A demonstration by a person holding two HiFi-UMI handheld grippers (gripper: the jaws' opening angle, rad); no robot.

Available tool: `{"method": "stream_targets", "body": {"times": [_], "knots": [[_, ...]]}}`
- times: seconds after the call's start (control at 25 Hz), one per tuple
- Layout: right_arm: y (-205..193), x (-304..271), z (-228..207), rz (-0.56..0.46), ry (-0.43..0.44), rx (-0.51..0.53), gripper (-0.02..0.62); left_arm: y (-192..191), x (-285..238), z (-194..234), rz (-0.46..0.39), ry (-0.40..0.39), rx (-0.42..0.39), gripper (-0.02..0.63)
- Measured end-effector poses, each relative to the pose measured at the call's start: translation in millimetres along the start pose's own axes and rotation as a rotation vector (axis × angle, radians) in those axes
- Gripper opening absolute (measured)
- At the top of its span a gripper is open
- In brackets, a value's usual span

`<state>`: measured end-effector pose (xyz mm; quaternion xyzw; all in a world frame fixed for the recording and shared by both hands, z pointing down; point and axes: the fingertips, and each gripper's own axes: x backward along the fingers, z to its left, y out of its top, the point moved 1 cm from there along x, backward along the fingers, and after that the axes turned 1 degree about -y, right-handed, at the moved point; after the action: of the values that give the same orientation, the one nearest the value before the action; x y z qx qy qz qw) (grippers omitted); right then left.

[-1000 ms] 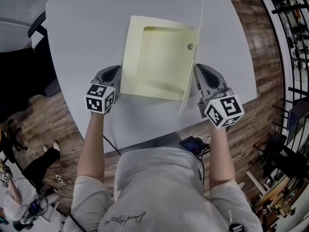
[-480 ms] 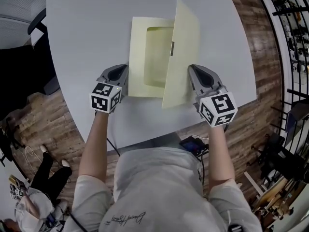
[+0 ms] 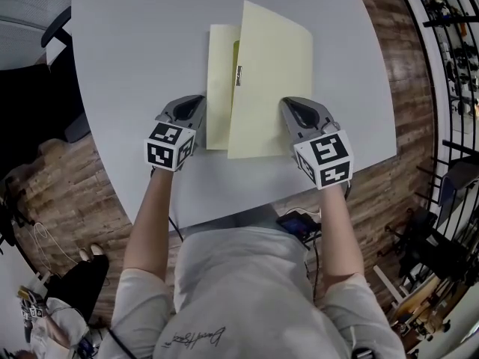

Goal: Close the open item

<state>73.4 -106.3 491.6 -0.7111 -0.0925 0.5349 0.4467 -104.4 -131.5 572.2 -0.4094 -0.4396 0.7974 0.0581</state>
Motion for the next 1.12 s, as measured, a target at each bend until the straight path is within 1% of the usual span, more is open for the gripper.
{"method": "stream_targets", "body": {"times": [0.2, 0.6, 1.12], "knots": [[-7, -13, 6, 0.08, 0.028, 0.038, 0.021, -1, -5, -2, -0.002, -0.003, 0.011, 0.009], [-12, -28, 22, 0.183, 0.057, 0.082, 0.021, 1, -9, -1, -0.01, -0.008, 0.029, 0.009], [-23, -40, 28, 0.255, 0.089, 0.107, 0.021, -1, -15, -2, -0.011, -0.015, 0.039, 0.009]]}}
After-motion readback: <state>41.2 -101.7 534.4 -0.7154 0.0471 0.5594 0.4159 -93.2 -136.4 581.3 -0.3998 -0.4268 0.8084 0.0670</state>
